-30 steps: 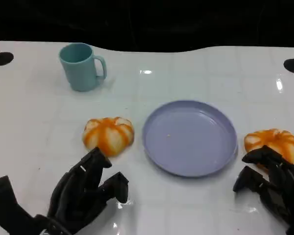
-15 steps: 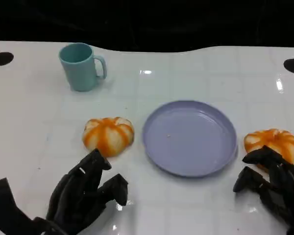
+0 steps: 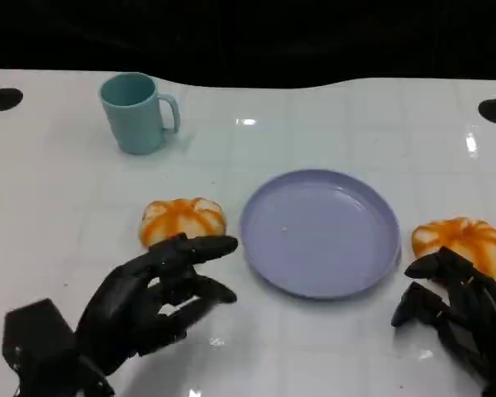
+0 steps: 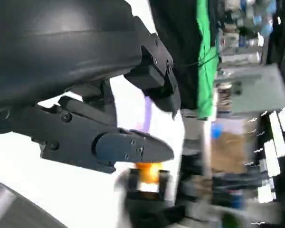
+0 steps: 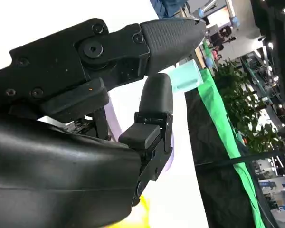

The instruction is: Grasp the bread from the table and place it into the plate.

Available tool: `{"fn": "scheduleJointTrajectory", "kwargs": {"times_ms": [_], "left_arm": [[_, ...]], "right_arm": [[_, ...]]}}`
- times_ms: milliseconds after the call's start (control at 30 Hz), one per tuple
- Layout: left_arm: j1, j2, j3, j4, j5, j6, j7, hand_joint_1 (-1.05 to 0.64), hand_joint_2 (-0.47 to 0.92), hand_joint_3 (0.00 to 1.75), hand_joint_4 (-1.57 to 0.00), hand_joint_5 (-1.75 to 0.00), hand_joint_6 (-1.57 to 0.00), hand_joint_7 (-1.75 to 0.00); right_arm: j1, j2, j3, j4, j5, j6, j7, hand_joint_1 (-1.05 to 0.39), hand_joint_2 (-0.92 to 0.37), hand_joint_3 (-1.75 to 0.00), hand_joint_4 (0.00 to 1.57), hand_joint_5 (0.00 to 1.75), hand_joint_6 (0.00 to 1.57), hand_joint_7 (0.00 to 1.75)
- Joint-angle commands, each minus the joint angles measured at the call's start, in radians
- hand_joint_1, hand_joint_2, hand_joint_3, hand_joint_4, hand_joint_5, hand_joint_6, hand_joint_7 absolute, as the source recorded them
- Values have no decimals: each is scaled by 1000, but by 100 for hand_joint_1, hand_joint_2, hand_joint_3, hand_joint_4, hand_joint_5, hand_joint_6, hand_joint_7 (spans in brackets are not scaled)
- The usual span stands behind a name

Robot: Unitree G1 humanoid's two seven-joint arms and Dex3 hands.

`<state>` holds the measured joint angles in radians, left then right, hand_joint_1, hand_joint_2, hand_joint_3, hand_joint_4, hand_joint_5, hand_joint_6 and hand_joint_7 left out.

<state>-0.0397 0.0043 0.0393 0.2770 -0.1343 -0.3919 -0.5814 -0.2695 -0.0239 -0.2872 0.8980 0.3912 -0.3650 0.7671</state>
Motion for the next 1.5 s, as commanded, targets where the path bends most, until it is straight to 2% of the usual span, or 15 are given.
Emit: {"fn": "scheduleJointTrajectory", "kwargs": {"times_ms": [33, 167, 400, 600, 700, 867, 967, 1100, 1300, 1500], "left_arm": [[-1, 76, -35, -60, 224, -79, 155, -54, 92, 6, -6, -78, -36, -4], [-13, 125, -62, -93, 441, -142, 331, -49, 90, 1, -2, -68, -36, -2], [-63, 222, -127, -172, 811, -80, 576, -51, 88, 0, 0, -62, -37, -2], [-99, 268, -191, -192, 956, 4, 654, -54, 86, 0, 0, -57, -36, -1], [-123, 296, -237, -212, 1078, 85, 666, -59, 88, 1, 0, -46, -28, 0], [-149, 309, -288, -225, 1142, 183, 641, -59, 88, 0, 0, -30, -15, 0], [-155, 318, -309, -231, 1144, 214, 643, -58, 88, 0, 0, -27, -14, 0], [-223, 304, -368, -207, 1201, 330, 537, -55, 85, 0, 0, -20, -18, -2], [-340, 254, -430, -51, 1201, 446, 514, -53, 83, 0, -6, -23, -18, -1], [-430, 236, -471, 102, 1163, 478, 533, -50, 84, 0, -8, -25, -17, 0]], "right_arm": [[7, -7, -7, 16, 7, 20, 6, -54, -92, -24, 64, 162, 62, 122], [11, -8, -4, 8, -4, 18, -7, -55, -92, -26, 63, 161, 62, 121], [21, -8, 0, -15, -12, 30, -28, -54, -92, -25, 63, 158, 62, 119], [24, -6, 1, -27, -10, 36, -32, -55, -92, -25, 64, 158, 62, 122], [25, -5, 2, -28, -10, 43, -37, -54, -92, -26, 64, 159, 60, 123], [25, -6, 0, -30, -4, 50, -32, -53, -92, -26, 63, 159, 59, 124], [26, -6, -1, -32, -2, 53, -30, -53, -92, -26, 63, 159, 59, 124], [36, -11, 5, -45, -15, 40, -38, -54, -92, -26, 63, 158, 58, 126], [33, -12, -1, -37, 2, 53, -18, -54, -92, -25, 63, 159, 58, 126], [38, -14, 2, -40, -7, 40, -17, -53, -92, -27, 62, 159, 57, 125]]}}
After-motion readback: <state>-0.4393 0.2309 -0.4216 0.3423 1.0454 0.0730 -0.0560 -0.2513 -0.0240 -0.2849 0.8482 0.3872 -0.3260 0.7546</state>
